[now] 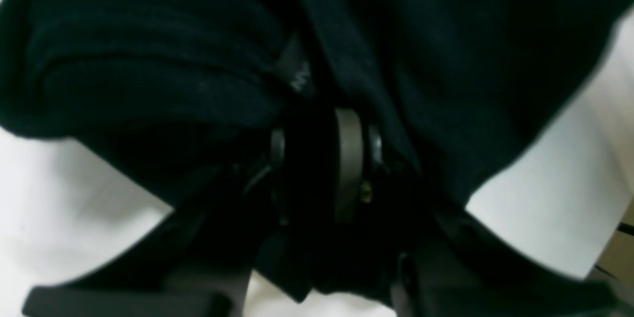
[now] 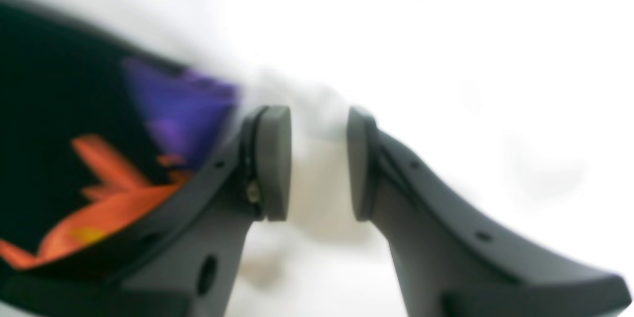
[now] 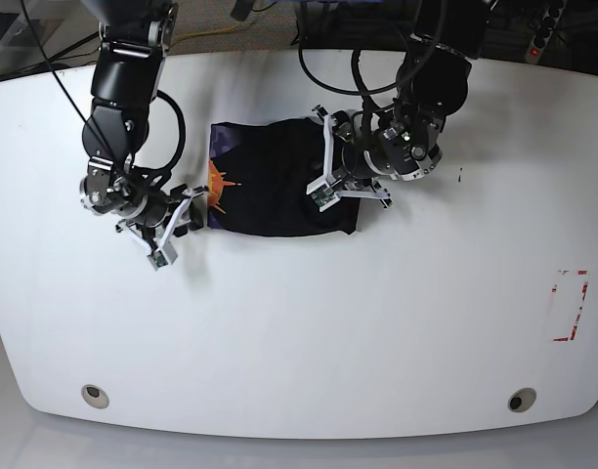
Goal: Fold the T-shirt properly
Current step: 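Regrasp the bundle edges with both grippers and fold it once more, then carry the folded bundle with the left gripper toward the red taped square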
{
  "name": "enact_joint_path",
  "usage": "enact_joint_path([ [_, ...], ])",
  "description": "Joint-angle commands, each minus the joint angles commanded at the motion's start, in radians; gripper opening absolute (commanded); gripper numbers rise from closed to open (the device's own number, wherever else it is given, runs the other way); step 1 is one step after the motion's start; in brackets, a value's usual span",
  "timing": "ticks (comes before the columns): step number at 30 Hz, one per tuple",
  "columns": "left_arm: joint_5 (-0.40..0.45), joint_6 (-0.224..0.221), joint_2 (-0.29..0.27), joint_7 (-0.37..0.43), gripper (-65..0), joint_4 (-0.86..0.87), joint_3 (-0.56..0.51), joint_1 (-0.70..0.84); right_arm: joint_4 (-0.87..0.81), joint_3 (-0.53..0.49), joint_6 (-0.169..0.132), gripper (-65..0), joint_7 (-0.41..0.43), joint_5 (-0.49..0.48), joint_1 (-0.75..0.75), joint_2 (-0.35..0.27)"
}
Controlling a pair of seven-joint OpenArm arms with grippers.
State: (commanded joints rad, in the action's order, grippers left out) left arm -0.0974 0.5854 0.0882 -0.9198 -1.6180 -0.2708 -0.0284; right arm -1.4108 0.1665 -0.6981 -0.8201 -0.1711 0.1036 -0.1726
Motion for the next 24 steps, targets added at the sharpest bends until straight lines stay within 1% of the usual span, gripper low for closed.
enact_joint_path([
  [5, -0.003, 0.005, 0.049, 0.000, -54.6, -0.006, 0.100, -0.009, -0.138, -0.100, 0.000, -47.4, -0.009, 0.008, -0.104, 0.057],
  [8, -0.003, 0.006, 0.087, 0.000, -54.6, -0.069, 0.150, -0.032, -0.204, -0.141, 0.000, -47.4, -0.052, 0.008, -0.144, 0.081],
  [10, -0.003, 0.006, 0.118, -0.002, -54.6, -0.135, 0.183, -0.037, -0.250, -0.189, 0.000, -47.6, -0.084, 0.008, -0.166, 0.112],
  [12, -0.003, 0.006, 0.135, -0.002, -54.6, -0.180, 0.201, -0.037, -0.279, -0.227, 0.000, -47.6, -0.098, 0.008, -0.178, 0.127],
  [14, -0.003, 0.006, 0.149, -0.002, -54.6, -0.233, 0.219, -0.037, -0.304, -0.298, 0.000, -47.6, -0.118, 0.008, -0.181, 0.152],
  [18, 0.002, 0.005, 0.152, -0.006, -54.4, -0.290, 0.227, -0.037, -0.304, -0.430, 0.000, -47.6, -0.135, 0.009, -0.180, 0.206],
  [19, 0.003, 0.005, 0.150, -0.006, -54.3, -0.292, 0.227, -0.037, -0.302, -0.448, 0.000, -47.6, -0.135, 0.009, -0.175, 0.218],
  [22, 0.005, 0.003, 0.147, -0.006, -54.2, -0.292, 0.224, -0.035, -0.313, -0.474, 0.000, -47.6, -0.140, 0.008, -0.172, 0.242],
  [24, 0.005, 0.002, 0.144, -0.006, -54.2, -0.293, 0.221, -0.031, -0.348, -0.470, 0.000, -47.6, -0.158, 0.009, -0.167, 0.242],
])
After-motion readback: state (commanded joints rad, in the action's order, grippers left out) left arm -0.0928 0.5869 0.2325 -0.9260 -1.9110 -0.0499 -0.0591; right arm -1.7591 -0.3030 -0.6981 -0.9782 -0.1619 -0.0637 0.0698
